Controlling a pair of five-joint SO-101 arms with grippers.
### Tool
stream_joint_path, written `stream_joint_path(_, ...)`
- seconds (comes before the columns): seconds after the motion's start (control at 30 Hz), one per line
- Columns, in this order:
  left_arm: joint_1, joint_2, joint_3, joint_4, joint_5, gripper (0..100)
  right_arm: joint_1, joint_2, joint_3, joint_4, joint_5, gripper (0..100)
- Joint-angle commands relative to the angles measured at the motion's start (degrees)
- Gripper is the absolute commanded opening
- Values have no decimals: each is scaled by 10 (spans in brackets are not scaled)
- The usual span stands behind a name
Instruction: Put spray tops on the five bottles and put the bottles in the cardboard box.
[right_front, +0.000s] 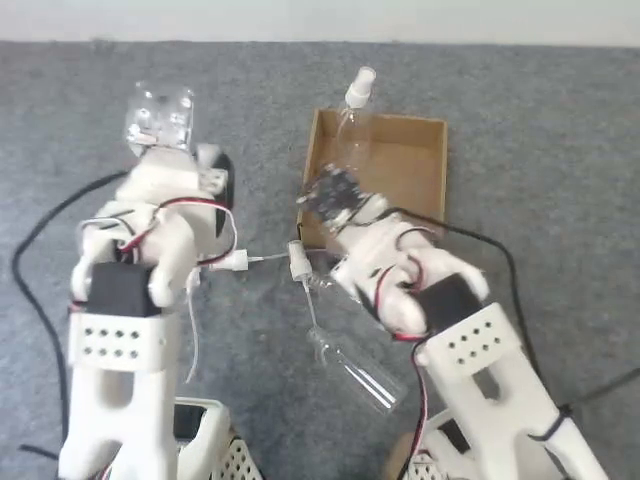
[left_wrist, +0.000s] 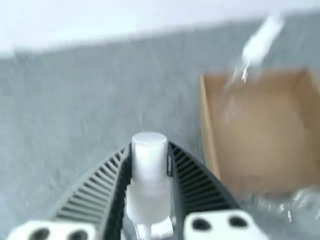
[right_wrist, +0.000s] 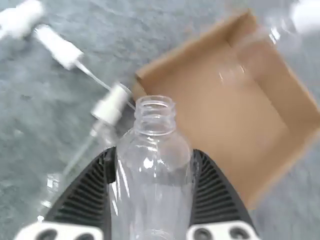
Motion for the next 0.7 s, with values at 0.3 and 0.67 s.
stream_joint_path(0.3,-29,-116,-96,11,94,13,-76,-2,61,-182,-63,6)
stream_joint_path(0.67,-15,-133,-85,-47,178,13,-171,-2,164,-336,-70,6)
